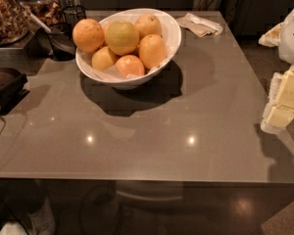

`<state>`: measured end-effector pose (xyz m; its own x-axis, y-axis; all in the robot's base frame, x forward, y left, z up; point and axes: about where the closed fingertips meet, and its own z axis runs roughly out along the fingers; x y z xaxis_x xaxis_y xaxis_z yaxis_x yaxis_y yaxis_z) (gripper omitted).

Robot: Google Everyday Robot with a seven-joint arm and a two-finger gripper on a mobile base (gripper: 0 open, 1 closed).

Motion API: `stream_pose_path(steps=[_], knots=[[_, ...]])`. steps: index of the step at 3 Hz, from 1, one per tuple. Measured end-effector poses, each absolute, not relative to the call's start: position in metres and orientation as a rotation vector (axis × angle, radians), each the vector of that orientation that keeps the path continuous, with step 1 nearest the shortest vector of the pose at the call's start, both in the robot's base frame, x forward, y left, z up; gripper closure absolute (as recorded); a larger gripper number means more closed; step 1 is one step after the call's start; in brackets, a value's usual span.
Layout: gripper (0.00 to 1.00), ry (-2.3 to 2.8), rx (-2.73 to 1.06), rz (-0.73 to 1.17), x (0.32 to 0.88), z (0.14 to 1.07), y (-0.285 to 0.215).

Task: Pick orange from white bowl

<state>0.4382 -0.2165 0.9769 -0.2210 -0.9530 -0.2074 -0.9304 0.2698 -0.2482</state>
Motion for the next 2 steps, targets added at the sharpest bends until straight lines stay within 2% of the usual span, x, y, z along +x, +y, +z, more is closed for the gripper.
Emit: stream_pose_path(steps=[2], knots=[[0.0,2.246,-1.685,-0.064,0.447,0.982,-0.205]])
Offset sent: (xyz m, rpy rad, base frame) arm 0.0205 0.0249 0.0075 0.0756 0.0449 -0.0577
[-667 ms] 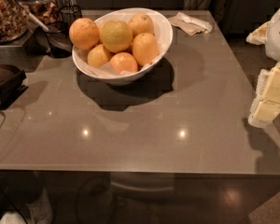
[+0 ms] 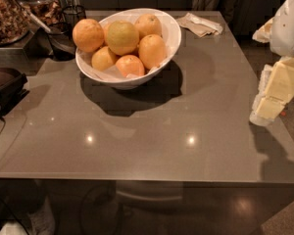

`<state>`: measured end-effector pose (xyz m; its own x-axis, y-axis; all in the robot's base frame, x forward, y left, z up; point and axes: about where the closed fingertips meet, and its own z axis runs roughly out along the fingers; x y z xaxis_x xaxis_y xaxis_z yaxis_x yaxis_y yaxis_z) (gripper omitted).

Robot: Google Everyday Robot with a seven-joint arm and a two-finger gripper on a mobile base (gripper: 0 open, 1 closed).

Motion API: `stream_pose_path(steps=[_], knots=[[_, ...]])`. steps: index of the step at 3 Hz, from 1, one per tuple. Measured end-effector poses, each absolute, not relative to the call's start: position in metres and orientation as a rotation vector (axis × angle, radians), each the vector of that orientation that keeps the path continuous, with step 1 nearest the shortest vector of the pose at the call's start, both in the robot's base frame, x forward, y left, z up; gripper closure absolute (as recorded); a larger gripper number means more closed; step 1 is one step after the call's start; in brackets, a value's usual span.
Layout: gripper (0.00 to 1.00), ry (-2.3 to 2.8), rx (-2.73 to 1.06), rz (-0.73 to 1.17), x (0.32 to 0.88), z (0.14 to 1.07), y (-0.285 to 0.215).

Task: Pick orange from white bowl

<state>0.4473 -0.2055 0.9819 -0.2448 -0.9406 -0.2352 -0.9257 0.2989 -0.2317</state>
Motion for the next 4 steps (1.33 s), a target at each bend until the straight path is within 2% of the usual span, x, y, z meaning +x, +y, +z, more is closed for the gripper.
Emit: stream_pose_path(steps=[1,3,4], knots=[[0.0,2.221,-1.705,-0.053,0.48,0.998,-0.156],[0.0,2.19,-1.677,-0.04,0.491,0.998,-0.146],[0.0,2.241,-1.629,-0.003,0.523,0.992,-0.134]])
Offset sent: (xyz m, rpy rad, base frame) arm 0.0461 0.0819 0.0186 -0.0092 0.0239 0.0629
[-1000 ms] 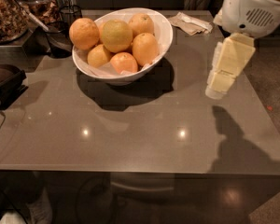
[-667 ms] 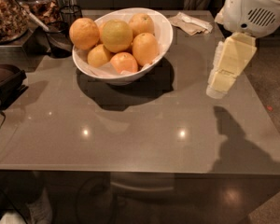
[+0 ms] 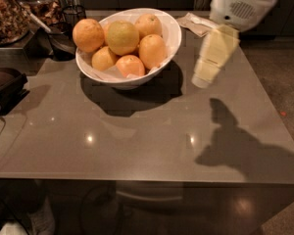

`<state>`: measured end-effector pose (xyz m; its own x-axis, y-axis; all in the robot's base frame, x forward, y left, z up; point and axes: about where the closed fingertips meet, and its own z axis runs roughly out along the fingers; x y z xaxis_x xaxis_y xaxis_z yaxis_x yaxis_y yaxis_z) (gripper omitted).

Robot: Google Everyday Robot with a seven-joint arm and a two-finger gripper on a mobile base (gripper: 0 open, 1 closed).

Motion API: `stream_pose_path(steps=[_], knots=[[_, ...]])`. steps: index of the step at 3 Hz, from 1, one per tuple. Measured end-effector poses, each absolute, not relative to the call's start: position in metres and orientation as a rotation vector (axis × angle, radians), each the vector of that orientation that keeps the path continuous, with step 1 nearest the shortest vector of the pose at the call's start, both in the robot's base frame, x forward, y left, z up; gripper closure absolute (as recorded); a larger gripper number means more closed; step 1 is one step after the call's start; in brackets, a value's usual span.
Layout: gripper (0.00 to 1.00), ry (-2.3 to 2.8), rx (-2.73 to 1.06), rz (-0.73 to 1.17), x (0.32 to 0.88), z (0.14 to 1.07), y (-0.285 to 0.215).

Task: Pick orange from white bowl

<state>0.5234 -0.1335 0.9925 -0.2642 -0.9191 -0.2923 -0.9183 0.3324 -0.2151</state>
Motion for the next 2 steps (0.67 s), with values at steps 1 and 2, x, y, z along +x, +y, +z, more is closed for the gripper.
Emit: stream_pose_path(steps=[1,2], knots=[[0.0,2.267,-1.651,0.012,0.564,0.99,-0.104],[0.0,2.235,-1.652,0.013,0.57,0.995,-0.094]])
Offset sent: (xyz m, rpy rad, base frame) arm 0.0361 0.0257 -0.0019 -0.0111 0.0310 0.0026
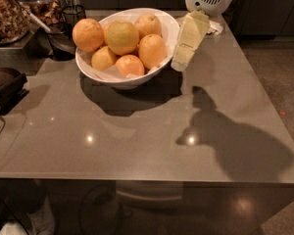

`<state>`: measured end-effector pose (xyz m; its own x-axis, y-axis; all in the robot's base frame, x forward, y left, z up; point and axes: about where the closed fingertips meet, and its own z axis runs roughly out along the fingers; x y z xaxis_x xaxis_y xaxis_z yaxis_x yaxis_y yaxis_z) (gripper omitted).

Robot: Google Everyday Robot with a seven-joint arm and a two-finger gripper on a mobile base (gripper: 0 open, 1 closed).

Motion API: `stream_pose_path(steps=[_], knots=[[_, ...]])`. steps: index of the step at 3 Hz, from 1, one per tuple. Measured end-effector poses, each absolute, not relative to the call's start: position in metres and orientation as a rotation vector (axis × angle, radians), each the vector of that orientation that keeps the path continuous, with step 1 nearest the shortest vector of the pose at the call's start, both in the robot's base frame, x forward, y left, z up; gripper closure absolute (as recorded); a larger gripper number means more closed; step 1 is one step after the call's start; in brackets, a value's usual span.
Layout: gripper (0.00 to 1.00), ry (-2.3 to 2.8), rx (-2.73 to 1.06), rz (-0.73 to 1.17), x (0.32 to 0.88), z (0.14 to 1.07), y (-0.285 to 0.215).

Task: Pick orange from white bowl

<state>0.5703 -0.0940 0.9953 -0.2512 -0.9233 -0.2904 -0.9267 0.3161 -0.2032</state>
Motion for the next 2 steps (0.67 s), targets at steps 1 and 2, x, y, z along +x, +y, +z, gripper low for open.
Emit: stream_pose_path(steps=[1,2], knots=[[0.0,2.205,-1.648,0.024,0.575,0.995,-0.089],[0.0,2.211,-1.601,0.031,0.603,0.999,-0.069]])
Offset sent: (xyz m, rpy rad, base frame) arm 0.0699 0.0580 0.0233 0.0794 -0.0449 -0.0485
